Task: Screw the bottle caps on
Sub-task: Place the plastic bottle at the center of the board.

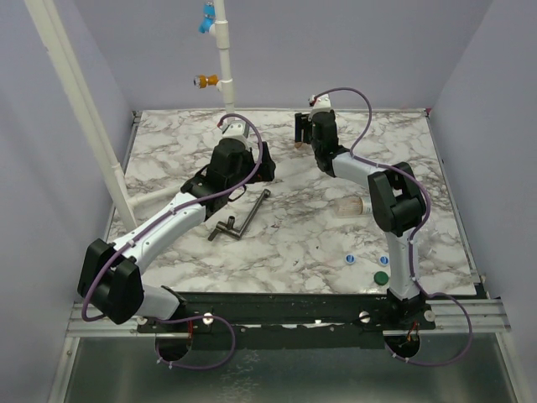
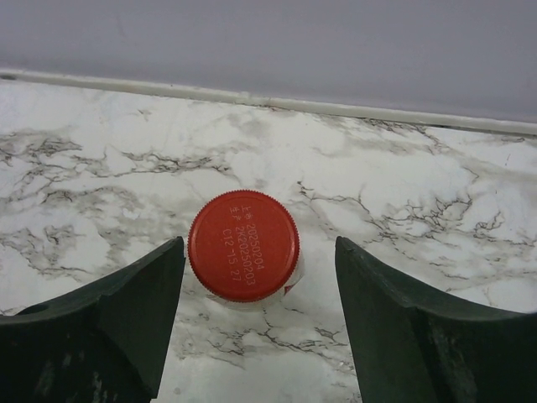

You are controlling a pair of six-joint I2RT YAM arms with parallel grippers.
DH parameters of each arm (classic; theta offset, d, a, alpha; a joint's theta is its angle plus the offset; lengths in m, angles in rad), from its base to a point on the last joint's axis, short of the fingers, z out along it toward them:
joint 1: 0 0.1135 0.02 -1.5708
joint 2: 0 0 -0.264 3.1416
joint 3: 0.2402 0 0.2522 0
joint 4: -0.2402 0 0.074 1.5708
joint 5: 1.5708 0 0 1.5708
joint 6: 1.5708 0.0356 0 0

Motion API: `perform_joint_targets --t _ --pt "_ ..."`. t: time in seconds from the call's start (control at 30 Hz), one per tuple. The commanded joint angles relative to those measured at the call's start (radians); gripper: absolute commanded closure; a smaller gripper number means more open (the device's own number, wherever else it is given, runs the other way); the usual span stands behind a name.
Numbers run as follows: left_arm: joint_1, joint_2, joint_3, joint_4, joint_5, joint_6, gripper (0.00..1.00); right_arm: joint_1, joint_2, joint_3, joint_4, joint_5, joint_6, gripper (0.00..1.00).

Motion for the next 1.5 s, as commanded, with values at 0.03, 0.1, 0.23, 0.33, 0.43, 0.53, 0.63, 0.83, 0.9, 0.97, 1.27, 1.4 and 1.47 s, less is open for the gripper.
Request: perform_joint_targets --t 0.03,0.1,0.23,0.33,0.43,0.53,0.63,0.83,0.9,0.97,1.27,1.4,1.47 --pt "0.007 0.014 0.028 -0.013 0.030 0.016 0.01 0.006 -0.025 0.017 -0.018 0.033 -0.009 0.23" --pt "0.008 0.015 0.028 -0.012 0.031 0.016 0.01 0.005 -0.023 0.027 -0.029 0.032 -0.008 0.21" --pt "0.009 0.016 0.030 -0.012 0.034 0.016 0.01 0.006 -0.024 0.038 -0.044 0.028 -0.002 0.16" --pt "0.011 0.015 0.030 -0.012 0.033 0.017 0.01 0.006 -0.030 0.044 -0.062 0.026 0.001 0.13" --pt "0.014 0.016 0.030 -0.012 0.034 0.013 0.01 0.005 -0.040 0.041 -0.071 0.022 0.004 0.08" --pt "0.014 0.022 0.037 -0.012 0.040 0.011 0.01 0.006 -0.057 0.037 -0.087 0.022 0.009 0.03" --pt "0.016 0.027 0.047 -0.013 0.040 0.013 0.01 0.006 -0.083 0.028 -0.108 0.024 0.015 0.00" --pt "0.019 0.037 0.083 -0.062 0.043 0.031 0.01 0.005 -0.162 -0.011 -0.183 0.030 0.061 0.00" --pt "0.020 0.034 0.086 -0.072 0.038 0.040 0.01 0.005 -0.194 -0.023 -0.229 0.037 0.083 0.00" --pt "0.020 0.032 0.090 -0.094 0.042 0.053 0.01 0.006 -0.239 -0.040 -0.292 0.052 0.126 0.00" --pt "0.020 0.035 0.109 -0.199 0.026 0.026 0.01 -0.013 -0.497 -0.140 -0.736 0.063 0.441 0.00" --pt "0.019 0.034 0.111 -0.236 0.053 -0.011 0.01 -0.042 -0.579 -0.182 -0.962 0.029 0.601 0.00" --pt "0.019 0.030 0.110 -0.256 0.034 -0.022 0.01 -0.064 -0.609 -0.209 -1.054 -0.012 0.675 0.00"
